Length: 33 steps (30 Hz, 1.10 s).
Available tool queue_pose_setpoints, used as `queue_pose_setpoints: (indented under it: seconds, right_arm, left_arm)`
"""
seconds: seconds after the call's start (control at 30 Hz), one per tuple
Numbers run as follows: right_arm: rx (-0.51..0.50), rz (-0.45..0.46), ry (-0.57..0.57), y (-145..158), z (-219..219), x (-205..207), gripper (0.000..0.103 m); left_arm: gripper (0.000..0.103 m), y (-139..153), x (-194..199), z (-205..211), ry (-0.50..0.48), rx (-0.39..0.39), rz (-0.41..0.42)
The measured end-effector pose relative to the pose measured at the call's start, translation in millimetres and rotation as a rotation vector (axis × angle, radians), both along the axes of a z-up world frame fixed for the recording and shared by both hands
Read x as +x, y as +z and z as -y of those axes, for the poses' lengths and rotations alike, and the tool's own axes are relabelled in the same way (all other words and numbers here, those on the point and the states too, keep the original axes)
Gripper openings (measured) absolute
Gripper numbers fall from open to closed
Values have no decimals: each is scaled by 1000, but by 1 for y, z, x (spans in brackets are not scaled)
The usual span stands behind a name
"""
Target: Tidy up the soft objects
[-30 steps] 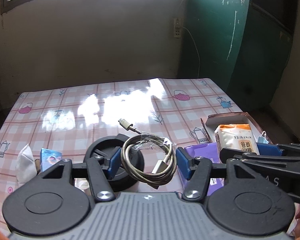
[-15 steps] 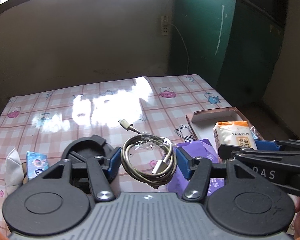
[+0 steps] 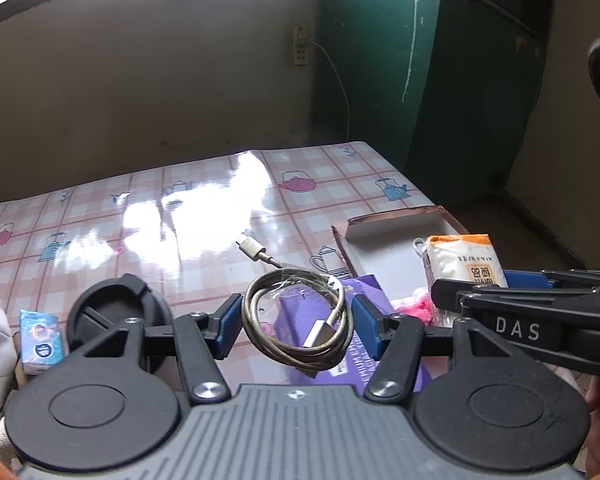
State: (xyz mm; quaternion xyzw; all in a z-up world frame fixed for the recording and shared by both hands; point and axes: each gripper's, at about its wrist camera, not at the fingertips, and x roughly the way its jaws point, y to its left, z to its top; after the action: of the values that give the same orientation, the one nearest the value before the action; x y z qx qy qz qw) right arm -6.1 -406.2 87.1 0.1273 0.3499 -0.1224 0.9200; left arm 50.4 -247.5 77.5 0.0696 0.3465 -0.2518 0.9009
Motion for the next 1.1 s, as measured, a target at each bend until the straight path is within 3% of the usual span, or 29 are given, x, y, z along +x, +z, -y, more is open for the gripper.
queue_pose_setpoints:
  seconds: [0.6,1.1]
  right_arm:
    - [-5,-16,-53,-9,51,-9,59]
    - [8,-33,-67,-20,102,17,59]
  left_arm:
    - [60,-13,-10,46,-130,-15,-11]
    - [60,-26,11,101,-180,-40,-37]
